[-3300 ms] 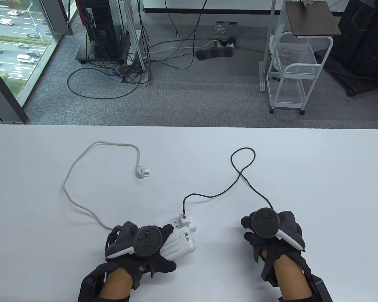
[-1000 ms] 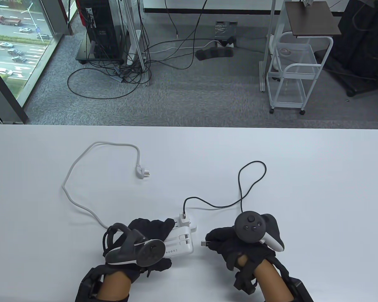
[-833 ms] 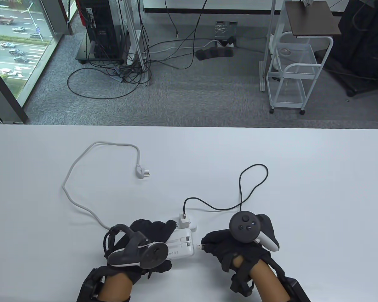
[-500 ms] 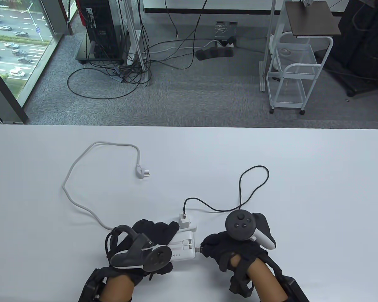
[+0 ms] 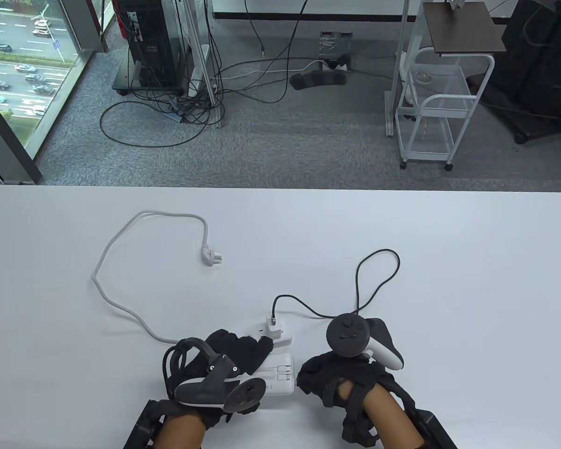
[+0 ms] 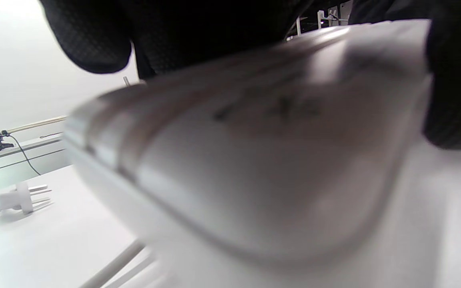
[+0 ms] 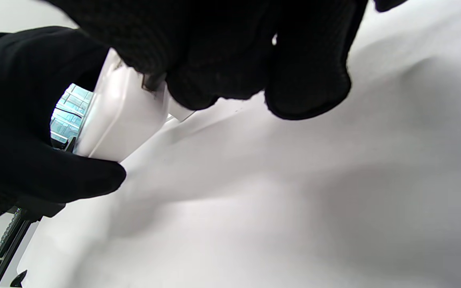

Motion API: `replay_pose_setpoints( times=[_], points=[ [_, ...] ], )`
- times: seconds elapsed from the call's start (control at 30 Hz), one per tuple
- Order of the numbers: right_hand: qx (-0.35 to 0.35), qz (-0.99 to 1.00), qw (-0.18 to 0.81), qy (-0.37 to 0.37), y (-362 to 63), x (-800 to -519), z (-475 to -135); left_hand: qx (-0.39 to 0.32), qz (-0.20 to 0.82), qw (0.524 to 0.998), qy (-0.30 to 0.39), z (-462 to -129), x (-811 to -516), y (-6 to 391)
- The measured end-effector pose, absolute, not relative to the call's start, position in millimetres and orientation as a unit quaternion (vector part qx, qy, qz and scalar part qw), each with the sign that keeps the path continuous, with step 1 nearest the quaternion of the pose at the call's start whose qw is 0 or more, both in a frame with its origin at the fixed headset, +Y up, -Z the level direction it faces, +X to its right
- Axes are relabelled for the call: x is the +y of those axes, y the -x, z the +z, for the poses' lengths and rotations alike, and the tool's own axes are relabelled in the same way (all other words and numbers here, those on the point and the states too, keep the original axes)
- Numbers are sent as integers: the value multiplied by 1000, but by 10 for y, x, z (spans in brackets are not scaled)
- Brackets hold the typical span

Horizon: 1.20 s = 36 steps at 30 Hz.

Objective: Charge the battery pack

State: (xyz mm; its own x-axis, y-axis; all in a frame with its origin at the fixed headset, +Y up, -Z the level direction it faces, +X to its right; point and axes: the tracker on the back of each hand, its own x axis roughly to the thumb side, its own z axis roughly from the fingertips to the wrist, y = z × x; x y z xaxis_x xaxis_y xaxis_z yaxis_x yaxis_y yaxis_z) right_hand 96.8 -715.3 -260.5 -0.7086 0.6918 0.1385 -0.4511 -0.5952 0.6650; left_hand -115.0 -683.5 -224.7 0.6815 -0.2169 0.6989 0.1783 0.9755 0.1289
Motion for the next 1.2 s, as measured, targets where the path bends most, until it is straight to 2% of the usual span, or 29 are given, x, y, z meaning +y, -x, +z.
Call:
replay_pose_setpoints(
  times=[0.13,0.4,0.67,0.8,1.2],
  points=[
    [310,866,343,-191,-964,-7151,-2573,-392,-109,913,-29,-2244,-6821,1124],
    [289,873,343,-193,-1060,-7102,-2596,-381,-89,920,15,-2298,-6860,1106],
    [124,920,347,-135,-1503,-6943,-2662,-391,-116,910,77,-2300,-7024,914],
    [85,941,304,-118,-1673,-6963,-2682,-388,-129,908,92,-2303,-7092,869],
    [112,948,268,-127,-1598,-7049,-2709,-383,-172,900,114,-2305,-7238,784]
  ],
)
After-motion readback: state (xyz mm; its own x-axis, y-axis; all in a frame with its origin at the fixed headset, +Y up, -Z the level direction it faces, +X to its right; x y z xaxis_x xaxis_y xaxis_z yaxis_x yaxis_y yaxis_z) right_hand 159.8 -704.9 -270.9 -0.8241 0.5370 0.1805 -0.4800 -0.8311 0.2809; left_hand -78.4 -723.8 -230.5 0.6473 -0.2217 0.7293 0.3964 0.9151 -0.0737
